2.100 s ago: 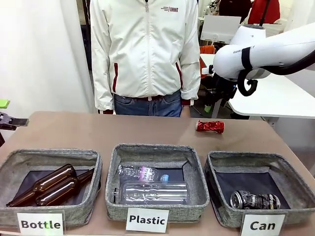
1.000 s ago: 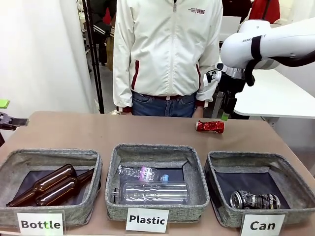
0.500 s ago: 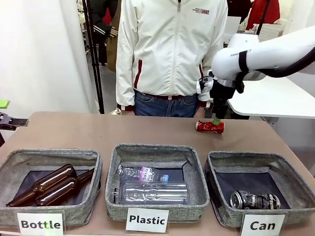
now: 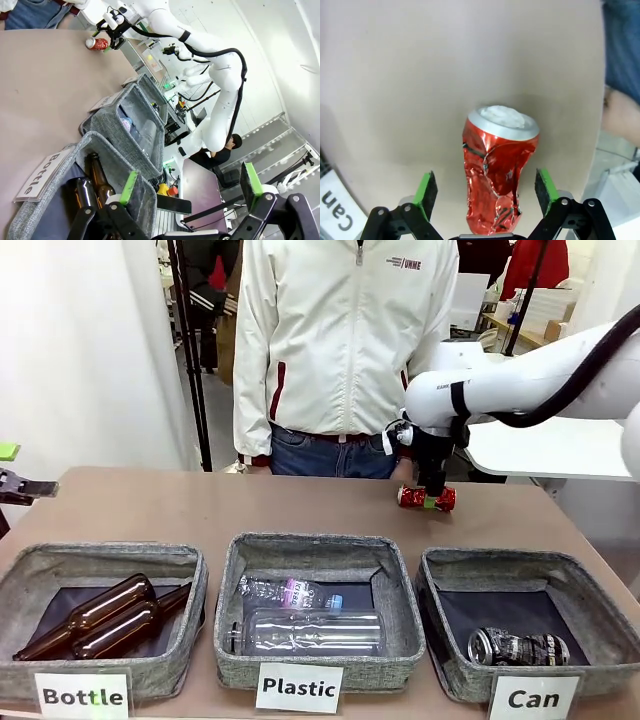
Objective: Sort the can waste into the basket.
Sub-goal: Pick up the can waste from the table and place it in the right Fabric basket.
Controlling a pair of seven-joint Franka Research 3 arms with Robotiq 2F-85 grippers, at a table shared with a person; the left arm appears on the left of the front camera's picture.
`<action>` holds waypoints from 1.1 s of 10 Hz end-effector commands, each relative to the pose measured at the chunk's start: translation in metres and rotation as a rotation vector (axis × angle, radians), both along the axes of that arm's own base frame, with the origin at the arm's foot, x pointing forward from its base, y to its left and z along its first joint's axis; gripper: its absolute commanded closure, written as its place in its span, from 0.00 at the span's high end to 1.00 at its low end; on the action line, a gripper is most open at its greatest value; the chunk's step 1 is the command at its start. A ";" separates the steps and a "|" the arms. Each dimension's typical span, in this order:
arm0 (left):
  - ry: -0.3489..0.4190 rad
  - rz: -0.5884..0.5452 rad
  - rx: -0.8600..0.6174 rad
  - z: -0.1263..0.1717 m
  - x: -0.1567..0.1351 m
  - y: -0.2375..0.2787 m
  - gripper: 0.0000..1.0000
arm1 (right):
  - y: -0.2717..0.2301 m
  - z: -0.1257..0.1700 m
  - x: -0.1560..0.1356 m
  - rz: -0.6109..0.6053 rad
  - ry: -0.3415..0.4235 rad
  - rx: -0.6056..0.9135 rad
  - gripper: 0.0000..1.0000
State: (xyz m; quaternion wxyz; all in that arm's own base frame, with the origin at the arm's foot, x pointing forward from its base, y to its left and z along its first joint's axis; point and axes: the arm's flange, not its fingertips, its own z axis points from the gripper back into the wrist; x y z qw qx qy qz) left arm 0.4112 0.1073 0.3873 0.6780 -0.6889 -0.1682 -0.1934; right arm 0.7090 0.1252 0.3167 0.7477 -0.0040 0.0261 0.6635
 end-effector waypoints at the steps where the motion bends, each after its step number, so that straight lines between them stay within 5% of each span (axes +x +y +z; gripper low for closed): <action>1: 0.004 -0.008 0.009 0.002 -0.003 0.000 1.00 | 0.004 -0.002 0.017 0.004 0.021 -0.077 1.00; 5: 0.004 -0.008 0.009 0.002 -0.003 0.000 1.00 | 0.004 -0.014 0.020 -0.053 0.060 -0.105 1.00; 6: 0.004 -0.008 0.009 0.002 -0.003 0.000 1.00 | 0.003 -0.012 0.020 -0.078 0.078 -0.115 0.51; 7: 0.004 -0.008 0.009 0.002 -0.003 0.000 1.00 | 0.003 -0.011 0.019 -0.066 0.071 -0.120 0.40; 8: 0.004 -0.008 0.009 0.002 -0.003 0.000 1.00 | 0.003 -0.012 0.018 -0.075 0.075 -0.133 0.00; 9: 0.004 -0.008 0.009 0.002 -0.003 0.000 1.00 | 0.002 -0.012 0.018 -0.078 0.083 -0.136 0.00; 10: 0.004 -0.008 0.009 0.002 -0.003 0.000 1.00 | 0.002 -0.013 0.017 -0.087 0.089 -0.134 0.24; 11: 0.004 -0.008 0.009 0.002 -0.003 0.000 1.00 | 0.002 -0.013 0.017 -0.085 0.093 -0.134 0.14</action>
